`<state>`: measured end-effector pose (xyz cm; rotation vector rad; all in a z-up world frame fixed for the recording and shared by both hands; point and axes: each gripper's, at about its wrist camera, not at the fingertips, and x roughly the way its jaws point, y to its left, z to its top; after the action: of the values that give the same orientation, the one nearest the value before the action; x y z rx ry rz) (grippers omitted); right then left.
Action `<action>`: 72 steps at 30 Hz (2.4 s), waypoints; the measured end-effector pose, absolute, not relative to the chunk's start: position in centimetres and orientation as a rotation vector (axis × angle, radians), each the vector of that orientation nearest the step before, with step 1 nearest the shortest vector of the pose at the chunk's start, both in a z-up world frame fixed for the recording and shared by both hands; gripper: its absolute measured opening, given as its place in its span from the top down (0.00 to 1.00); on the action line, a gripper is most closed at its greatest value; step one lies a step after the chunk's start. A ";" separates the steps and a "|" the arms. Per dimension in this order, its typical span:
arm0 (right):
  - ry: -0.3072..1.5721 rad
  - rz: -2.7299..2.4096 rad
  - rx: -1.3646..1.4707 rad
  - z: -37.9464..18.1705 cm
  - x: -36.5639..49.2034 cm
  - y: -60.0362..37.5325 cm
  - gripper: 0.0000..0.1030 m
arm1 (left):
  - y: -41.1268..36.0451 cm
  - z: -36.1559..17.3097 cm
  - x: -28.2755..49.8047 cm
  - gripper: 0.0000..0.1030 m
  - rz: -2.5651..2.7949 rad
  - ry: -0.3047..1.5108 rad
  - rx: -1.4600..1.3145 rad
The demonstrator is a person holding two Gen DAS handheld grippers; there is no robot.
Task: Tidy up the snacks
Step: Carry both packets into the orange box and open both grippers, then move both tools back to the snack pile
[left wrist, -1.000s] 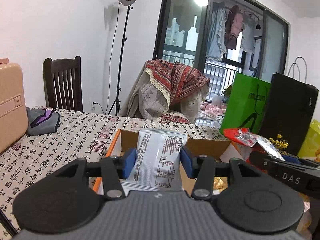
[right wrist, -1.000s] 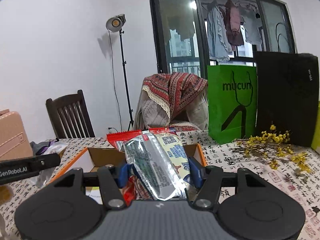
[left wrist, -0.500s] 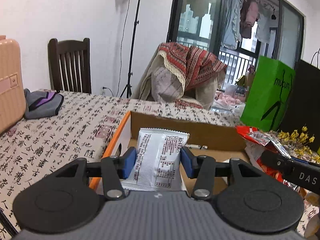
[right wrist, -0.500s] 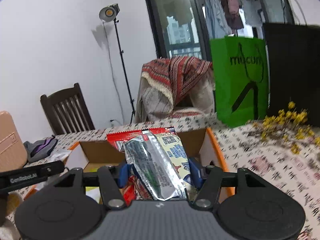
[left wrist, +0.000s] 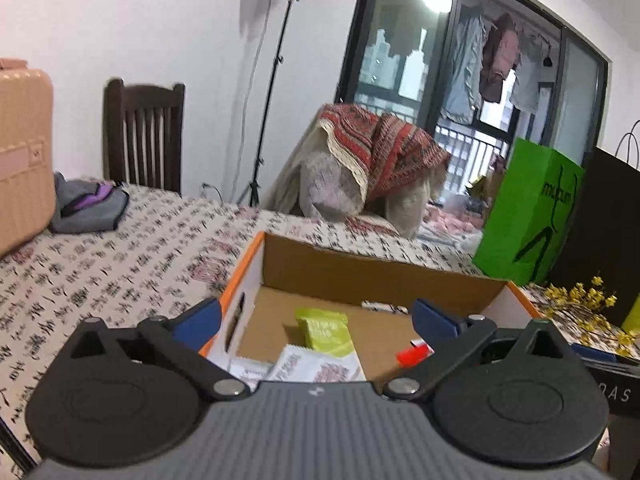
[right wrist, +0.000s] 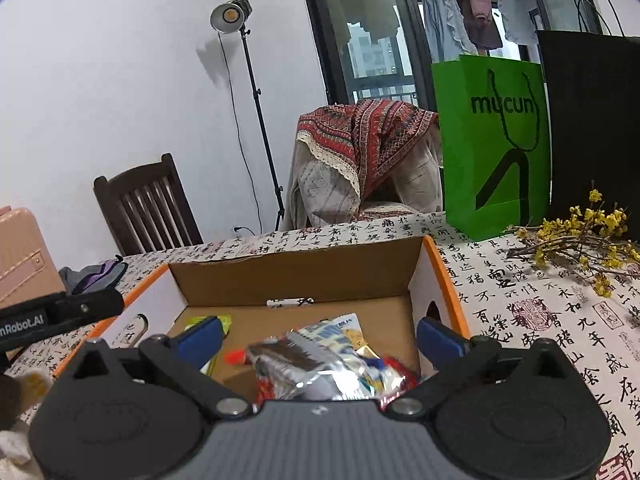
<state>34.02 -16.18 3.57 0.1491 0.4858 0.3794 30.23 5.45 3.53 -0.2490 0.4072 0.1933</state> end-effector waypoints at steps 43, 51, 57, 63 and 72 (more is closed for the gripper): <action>0.488 0.366 0.064 6.4 19.7 -20.7 0.00 | 7.1 5.8 16.8 0.00 0.142 0.448 -0.199; 0.555 0.377 0.034 3.8 16.0 -20.8 0.00 | 7.8 3.5 12.8 0.00 0.138 0.459 -0.220; 0.580 0.355 -0.006 2.3 13.9 -20.9 0.00 | 8.1 1.6 11.2 0.00 0.137 0.490 -0.242; 0.613 0.342 0.025 0.9 12.8 -21.9 0.00 | 8.2 0.1 10.5 0.00 0.123 0.508 -0.254; 0.617 0.343 0.034 0.3 12.4 -22.4 0.00 | 8.4 -1.4 10.4 0.00 0.117 0.504 -0.247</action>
<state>12.37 -22.44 0.32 0.0335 0.6175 0.3427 10.37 8.39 -1.44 -0.2474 0.5037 0.1175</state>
